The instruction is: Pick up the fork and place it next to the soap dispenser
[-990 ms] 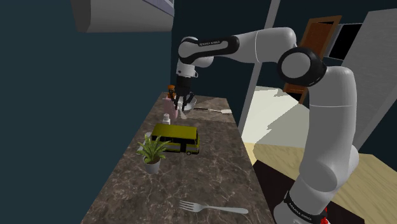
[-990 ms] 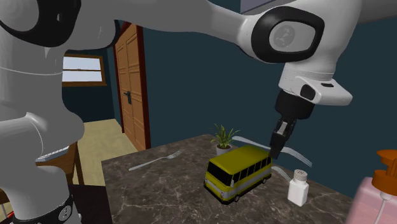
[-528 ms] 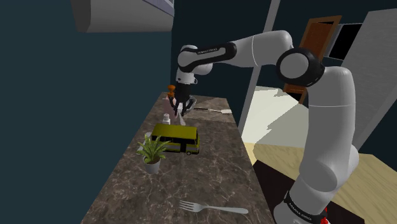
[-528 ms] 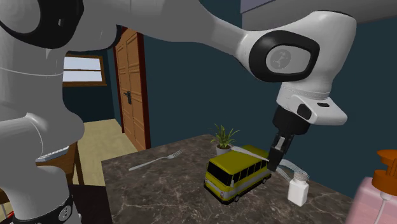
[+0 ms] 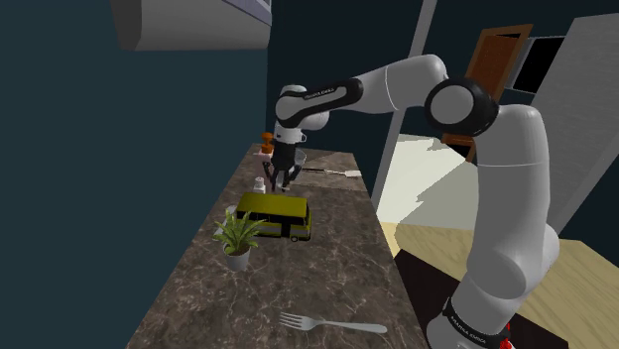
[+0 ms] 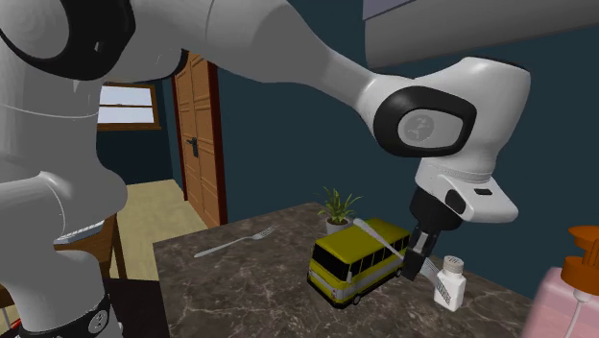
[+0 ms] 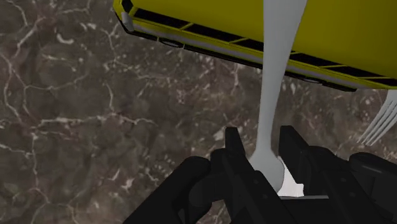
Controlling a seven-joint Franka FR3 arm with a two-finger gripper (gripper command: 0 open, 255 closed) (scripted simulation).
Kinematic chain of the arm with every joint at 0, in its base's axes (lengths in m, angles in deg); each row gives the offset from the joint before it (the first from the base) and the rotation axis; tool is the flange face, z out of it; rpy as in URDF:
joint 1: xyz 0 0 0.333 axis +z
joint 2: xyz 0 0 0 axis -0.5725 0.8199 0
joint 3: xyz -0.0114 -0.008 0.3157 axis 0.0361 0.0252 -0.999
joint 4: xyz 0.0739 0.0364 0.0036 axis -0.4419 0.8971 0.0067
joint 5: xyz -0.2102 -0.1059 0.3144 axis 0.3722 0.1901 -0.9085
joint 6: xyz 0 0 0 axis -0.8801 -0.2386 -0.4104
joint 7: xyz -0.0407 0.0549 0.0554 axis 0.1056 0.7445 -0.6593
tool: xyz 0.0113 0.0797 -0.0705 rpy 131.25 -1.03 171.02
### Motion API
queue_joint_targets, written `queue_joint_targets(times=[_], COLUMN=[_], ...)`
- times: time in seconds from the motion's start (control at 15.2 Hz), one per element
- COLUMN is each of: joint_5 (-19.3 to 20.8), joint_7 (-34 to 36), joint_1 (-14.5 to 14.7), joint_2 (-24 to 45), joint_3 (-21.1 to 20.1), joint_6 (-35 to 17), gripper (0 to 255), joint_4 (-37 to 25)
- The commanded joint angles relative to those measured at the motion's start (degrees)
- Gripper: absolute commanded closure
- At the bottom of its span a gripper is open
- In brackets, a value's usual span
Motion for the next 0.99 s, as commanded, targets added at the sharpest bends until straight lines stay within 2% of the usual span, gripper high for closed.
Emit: queue_joint_targets(times=[0.0,0.59,0.92], joint_5=[0.1,0.6,0.6], joint_7=[-0.2,-0.9,-0.9], joint_1=[0.1,0.4,0.4], joint_2=[0.5,3.6,3.6], joint_3=[0.0,0.4,0.4], joint_6=[-1.2,-6.9,-6.9], gripper=[255,255,255], joint_4=[0.9,3.6,3.6])
